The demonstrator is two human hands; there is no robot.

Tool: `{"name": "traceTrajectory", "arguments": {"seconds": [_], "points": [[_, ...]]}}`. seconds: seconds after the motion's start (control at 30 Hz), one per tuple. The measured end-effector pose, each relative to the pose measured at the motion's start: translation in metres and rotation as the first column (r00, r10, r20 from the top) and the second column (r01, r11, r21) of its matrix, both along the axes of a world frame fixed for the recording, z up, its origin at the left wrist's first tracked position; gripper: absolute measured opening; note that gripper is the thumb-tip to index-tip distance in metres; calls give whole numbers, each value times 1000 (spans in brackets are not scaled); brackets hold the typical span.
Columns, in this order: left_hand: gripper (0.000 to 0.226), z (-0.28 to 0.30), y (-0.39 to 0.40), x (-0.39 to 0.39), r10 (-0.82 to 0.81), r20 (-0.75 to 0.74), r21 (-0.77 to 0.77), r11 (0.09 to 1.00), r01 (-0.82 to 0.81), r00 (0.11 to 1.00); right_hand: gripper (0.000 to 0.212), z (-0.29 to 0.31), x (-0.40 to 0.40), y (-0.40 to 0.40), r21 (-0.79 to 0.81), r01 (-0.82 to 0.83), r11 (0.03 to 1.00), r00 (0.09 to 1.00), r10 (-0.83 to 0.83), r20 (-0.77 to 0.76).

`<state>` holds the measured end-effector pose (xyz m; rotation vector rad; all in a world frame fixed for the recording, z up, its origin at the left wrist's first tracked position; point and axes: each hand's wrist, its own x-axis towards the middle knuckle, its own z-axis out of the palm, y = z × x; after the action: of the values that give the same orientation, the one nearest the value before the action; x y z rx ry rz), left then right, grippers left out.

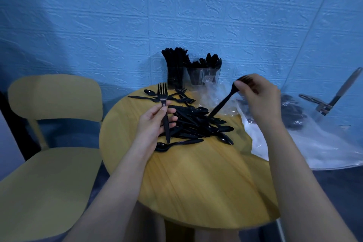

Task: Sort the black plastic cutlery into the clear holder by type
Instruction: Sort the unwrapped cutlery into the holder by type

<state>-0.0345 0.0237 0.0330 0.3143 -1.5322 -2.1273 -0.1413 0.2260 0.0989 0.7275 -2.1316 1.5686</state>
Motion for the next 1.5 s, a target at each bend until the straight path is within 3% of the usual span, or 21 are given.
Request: {"name": "traceTrajectory", "arguments": {"seconds": [0.1,0.2,0.27,0.43,0.53,0.7,0.77,0.83,0.9,0.97,1.07,1.23,1.4,1.5], "points": [[21,3,-2,-2,-8,-8,-19,1000,8,1000,15,10,0,-22,52,-159,986,987,158,9],[21,9,-3,-4,-49,-14,-32,998,49,999,16,13,3,-52,142,-389,910,919,374,126],[21,13,-5,-7,-81,-2,-51,995,80,997,11,11,2,-75,168,-450,877,891,428,152],[22,14,-18,-9,-190,7,-118,975,189,982,9,3,-9,-114,359,-291,887,946,321,-28],[23,10,-25,-12,-197,-4,-110,975,195,980,21,3,-14,-128,460,-248,852,934,336,-119],[31,0,-36,-17,-79,-44,38,996,81,996,21,-5,-37,-131,494,-317,810,933,361,8],[31,-2,-42,-16,-35,-44,122,992,40,998,22,-13,-50,-127,625,-306,718,940,333,78],[30,-2,-44,-16,-29,-41,173,984,36,999,28,-25,-59,-129,766,-318,559,935,320,155],[29,-1,-44,-15,-27,-43,208,977,36,999,34,-36,-61,-133,835,-348,426,921,320,220],[30,-1,-47,-15,0,-44,236,972,10,999,38,-42,-62,-136,857,-370,358,912,318,261],[30,-4,-52,-14,32,-40,256,966,-21,999,28,-42,-65,-135,835,-397,382,900,339,273],[30,-4,-49,-13,35,-9,219,975,-32,999,3,-37,-65,-135,773,-386,503,906,364,215],[30,-4,-47,-11,22,0,200,980,-21,1000,9,-26,-70,-130,653,-376,657,921,344,184],[30,-5,-46,-11,10,10,190,982,-12,1000,15,-20,-75,-119,713,-363,599,925,323,200]]}}
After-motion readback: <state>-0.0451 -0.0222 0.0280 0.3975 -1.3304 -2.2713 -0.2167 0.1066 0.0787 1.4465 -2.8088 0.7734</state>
